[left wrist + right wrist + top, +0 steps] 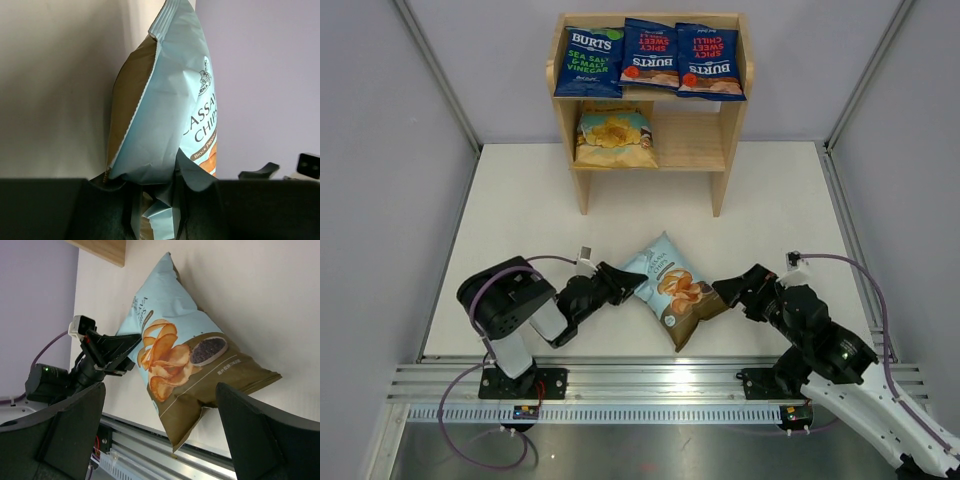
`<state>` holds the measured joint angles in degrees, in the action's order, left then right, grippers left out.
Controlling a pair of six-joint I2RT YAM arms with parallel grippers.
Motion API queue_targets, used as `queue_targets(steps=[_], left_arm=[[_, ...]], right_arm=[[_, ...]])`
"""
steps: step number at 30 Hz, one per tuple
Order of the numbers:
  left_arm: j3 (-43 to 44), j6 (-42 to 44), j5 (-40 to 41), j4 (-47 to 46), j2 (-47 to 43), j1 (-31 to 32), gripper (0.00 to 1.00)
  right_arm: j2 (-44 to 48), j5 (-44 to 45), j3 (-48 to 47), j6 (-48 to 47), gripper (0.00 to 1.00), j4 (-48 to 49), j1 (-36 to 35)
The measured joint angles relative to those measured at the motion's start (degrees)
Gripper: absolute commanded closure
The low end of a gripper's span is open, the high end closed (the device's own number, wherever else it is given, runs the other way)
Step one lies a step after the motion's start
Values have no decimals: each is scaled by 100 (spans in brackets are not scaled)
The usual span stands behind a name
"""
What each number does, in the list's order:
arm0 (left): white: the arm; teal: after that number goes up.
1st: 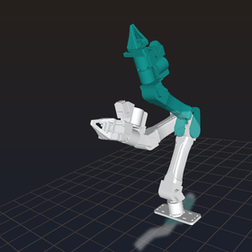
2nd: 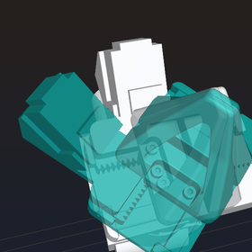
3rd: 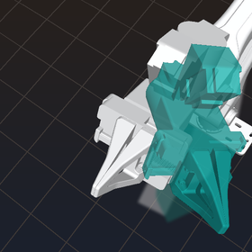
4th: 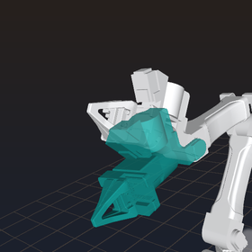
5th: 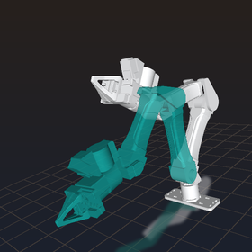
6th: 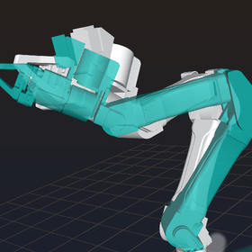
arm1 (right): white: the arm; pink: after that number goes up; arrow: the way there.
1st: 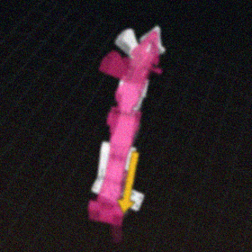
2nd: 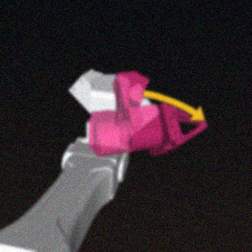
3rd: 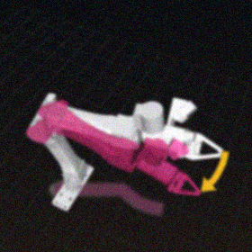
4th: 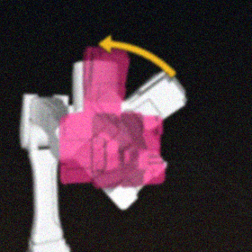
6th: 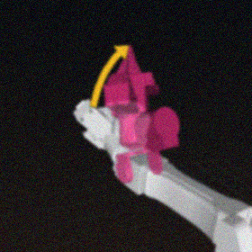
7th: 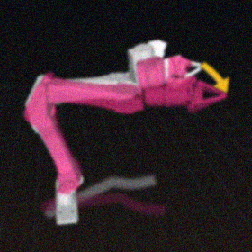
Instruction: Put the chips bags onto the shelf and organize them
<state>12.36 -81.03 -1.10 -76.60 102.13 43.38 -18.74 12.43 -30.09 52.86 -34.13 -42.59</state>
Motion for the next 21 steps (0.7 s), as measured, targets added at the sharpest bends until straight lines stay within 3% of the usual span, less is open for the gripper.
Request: queue_targets(steps=[10,21], left_arm=[[-688,-199,649,310,-1075,-98,93],[-931,-317,997,507,-2173,-105,94]], right_arm=[[680,-713,1810,942,0,1471,0],[-184,-1746,2319,1322,0,3491,4]])
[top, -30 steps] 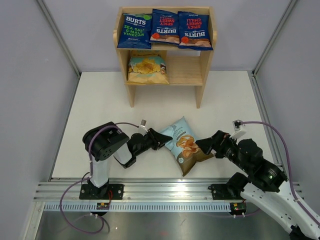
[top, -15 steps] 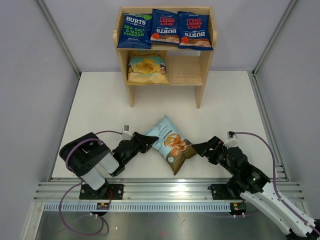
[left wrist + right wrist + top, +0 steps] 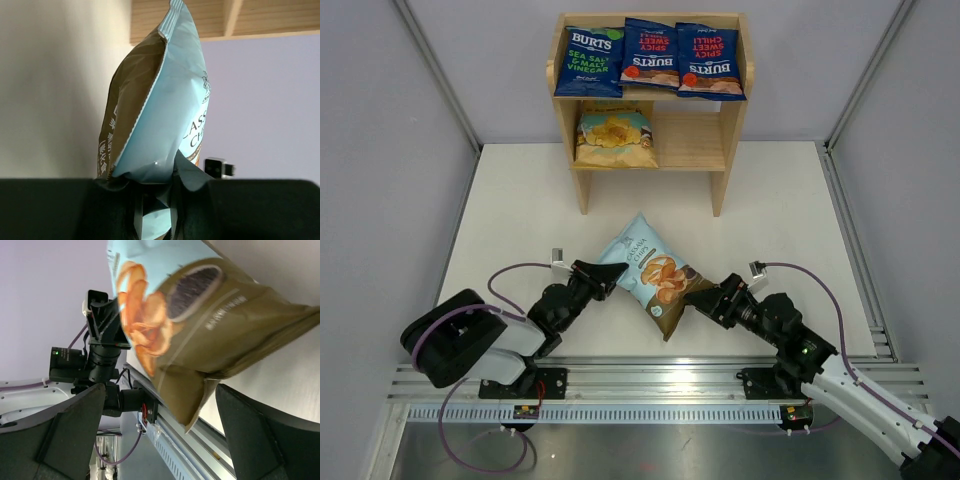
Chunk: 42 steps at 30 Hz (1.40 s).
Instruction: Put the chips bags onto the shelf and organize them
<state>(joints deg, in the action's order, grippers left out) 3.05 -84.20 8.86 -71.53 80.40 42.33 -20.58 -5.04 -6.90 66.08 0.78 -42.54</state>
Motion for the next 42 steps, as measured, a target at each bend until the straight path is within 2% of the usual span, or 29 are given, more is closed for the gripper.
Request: queue_targets(steps=[5,10,15,19,25,32,42], left_arm=[[0,-50,35,28,-710,0,94],[2,-44,76,146,-1696,-4,94],[103,2,79,586,-2741,-4,94],[210,24,68,1016,-3193,-4,94],[313,-11,9,1342,-3147,31,94],[411,-243,-153,1102,-2616,94,94],[411,-501,-260,584,-2251,129,94]], right_arm=[[15,-299,385,92,0,629,0],[632,-455,437,116,0,820,0],[1176,-518,437,-7,1,1084,0],[1147,-629,437,-197,0,1641,2],[48,-960,424,-522,1,2653,0],[-1185,-1008,326,-721,1,3449,0],[-1270,-892,282,-848,1,4343,0]])
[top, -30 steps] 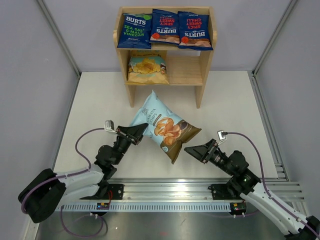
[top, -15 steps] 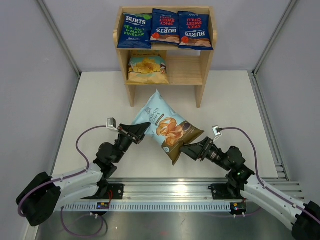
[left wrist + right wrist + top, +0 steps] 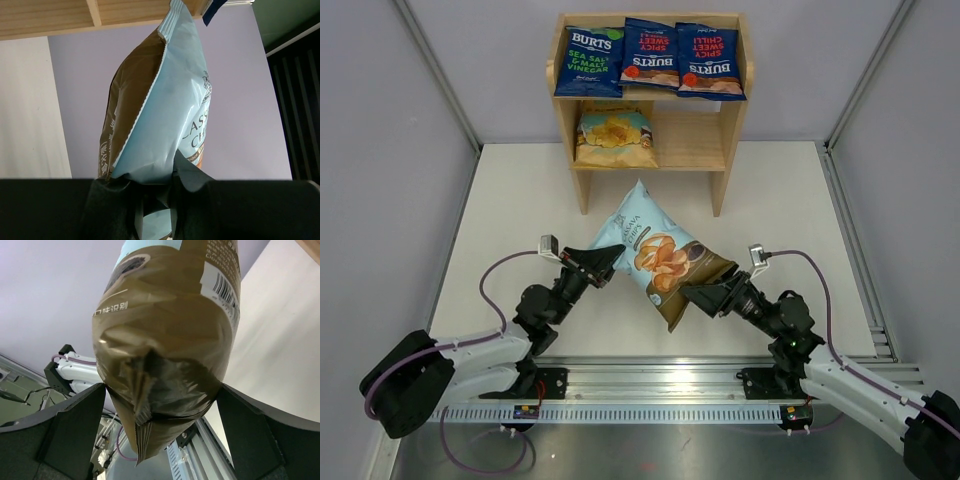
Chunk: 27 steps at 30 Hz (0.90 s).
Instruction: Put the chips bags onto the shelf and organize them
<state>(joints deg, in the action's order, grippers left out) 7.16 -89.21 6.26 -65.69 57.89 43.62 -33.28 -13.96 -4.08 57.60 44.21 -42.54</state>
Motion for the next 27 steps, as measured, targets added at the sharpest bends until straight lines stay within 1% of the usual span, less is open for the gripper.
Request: queue_targets(steps=[6,13,15,16,17,19,20,21,22,23,24,26,27], left_arm=[[197,28,-107,-136,179,52,94],[420,44,2,-376,603,177,93],[422,42,79,-446,680,184,90],[422,42,109,-457,693,184,88],[422,44,136,-463,697,184,86],[422,52,155,-444,680,188,77],[422,83,155,-382,636,195,73],[422,125,153,-295,568,201,66],[422,173,153,-181,459,210,61],[422,238,164,13,284,212,47],[424,308,170,120,166,216,38],[450,490,136,535,-149,249,24],[479,590,92,778,-297,315,16]], right_arm=[[-24,192,-85,-4,1,155,0],[-516,343,-326,-33,1,586,0],[-671,348,-437,-83,1,625,0],[-713,356,-474,-101,2,636,0],[-734,363,-496,-116,8,638,0],[-741,393,-516,-162,23,621,0],[-723,400,-516,-181,36,592,0],[-708,404,-516,-221,42,564,0],[-693,407,-516,-232,45,549,0],[-684,407,-516,-249,49,544,0],[-678,407,-516,-260,52,546,0],[-654,409,-525,-323,60,549,0],[-654,407,-535,-358,60,544,0]])
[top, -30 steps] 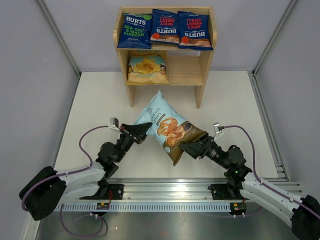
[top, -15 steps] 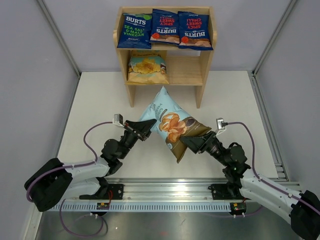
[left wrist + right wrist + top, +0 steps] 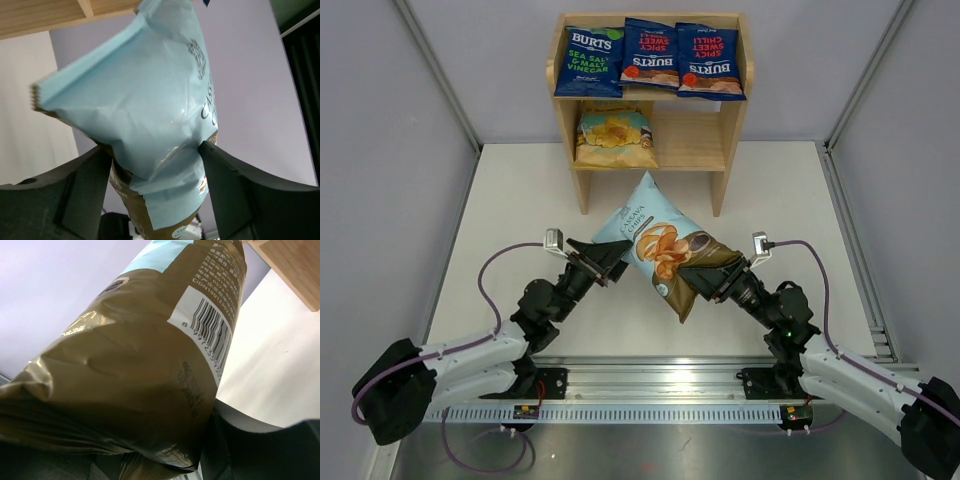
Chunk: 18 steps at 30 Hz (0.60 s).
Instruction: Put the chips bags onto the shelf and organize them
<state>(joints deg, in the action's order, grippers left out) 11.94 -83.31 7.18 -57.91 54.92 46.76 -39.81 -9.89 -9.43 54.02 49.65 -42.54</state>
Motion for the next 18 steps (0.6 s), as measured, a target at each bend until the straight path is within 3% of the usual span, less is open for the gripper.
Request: queue_targets(steps=[1,2,8,18], left_arm=[[50,98,-22,269,-136,55,3],[116,205,-31,553,-254,85,1],[531,629,164,2551,-990,136,1],[901,1504,1209,5558,-2514,136,1]], right_arm=[[-7,0,-2,-35,60,-2,0],[-15,2,-4,-55,60,-26,0],[-63,260,-7,-190,60,-205,0],[-304,706,-533,-323,61,-369,55]])
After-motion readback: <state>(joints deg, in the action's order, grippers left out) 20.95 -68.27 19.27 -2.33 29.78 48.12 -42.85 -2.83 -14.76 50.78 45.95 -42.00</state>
